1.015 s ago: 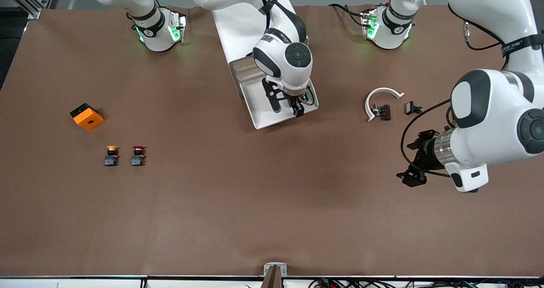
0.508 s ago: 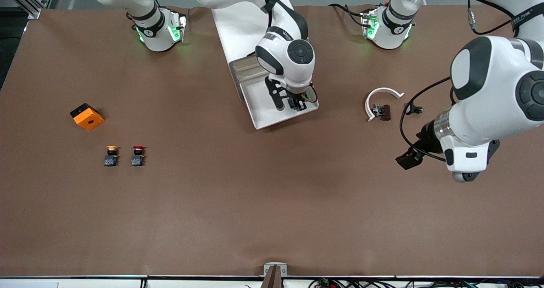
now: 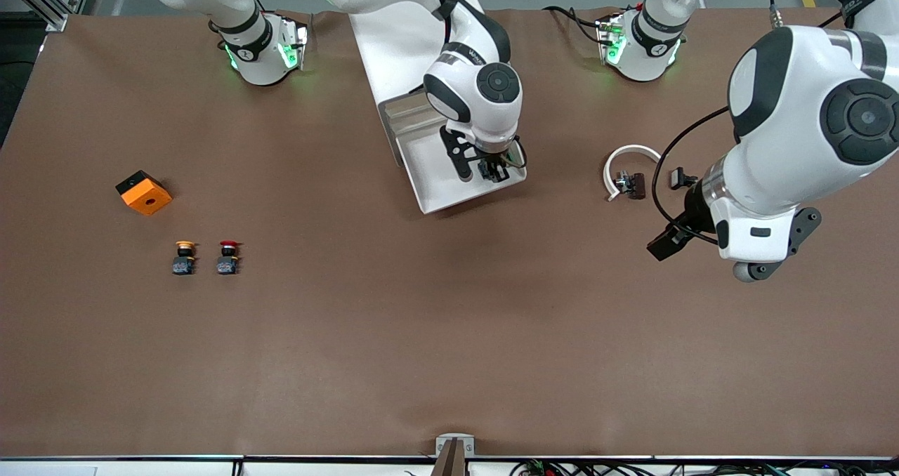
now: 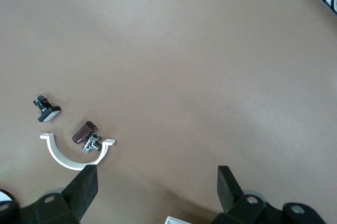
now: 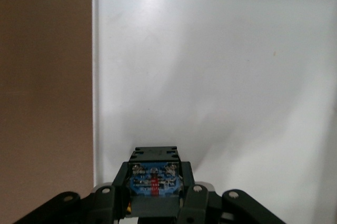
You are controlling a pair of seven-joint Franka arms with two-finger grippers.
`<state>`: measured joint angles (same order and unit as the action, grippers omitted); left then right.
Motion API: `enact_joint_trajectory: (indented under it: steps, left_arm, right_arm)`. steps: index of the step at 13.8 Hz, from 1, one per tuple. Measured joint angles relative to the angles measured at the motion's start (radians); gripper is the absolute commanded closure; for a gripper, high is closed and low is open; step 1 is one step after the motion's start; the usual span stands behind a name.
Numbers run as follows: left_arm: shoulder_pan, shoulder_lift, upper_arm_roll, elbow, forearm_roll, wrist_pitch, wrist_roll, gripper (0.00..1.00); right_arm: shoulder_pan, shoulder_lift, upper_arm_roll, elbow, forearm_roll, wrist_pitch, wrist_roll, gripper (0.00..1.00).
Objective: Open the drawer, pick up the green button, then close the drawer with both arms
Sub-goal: 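Grasp the green button with the right gripper and lift it out, then carry the button with the right gripper while the left gripper shuts the drawer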
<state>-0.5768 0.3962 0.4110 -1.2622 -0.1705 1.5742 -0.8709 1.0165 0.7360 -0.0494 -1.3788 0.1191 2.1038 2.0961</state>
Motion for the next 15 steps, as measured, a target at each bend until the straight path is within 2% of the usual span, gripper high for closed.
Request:
enact_joint_trajectory:
  steps: [5, 9, 11, 15]
  left_arm:
    - [0.037, -0.019, 0.005, -0.001, 0.035, 0.0, 0.247, 0.0]
    - [0.056, -0.027, 0.005, -0.003, 0.036, 0.0, 0.299, 0.0]
    - [0.054, -0.027, 0.004, -0.004, 0.036, 0.0, 0.328, 0.0]
    - [0.04, -0.027, -0.006, -0.02, 0.036, 0.006, 0.42, 0.0]
  right_arm:
    - [-0.015, -0.002, -0.01, 0.069, 0.0, -0.057, -0.154, 1.0]
    - [-0.068, -0.005, -0.013, 0.11, 0.001, -0.201, -0.518, 1.0]
    - [-0.108, -0.017, -0.015, 0.118, 0.001, -0.221, -0.665, 1.0]
    - [-0.223, -0.097, -0.021, 0.128, 0.001, -0.313, -0.987, 1.0]
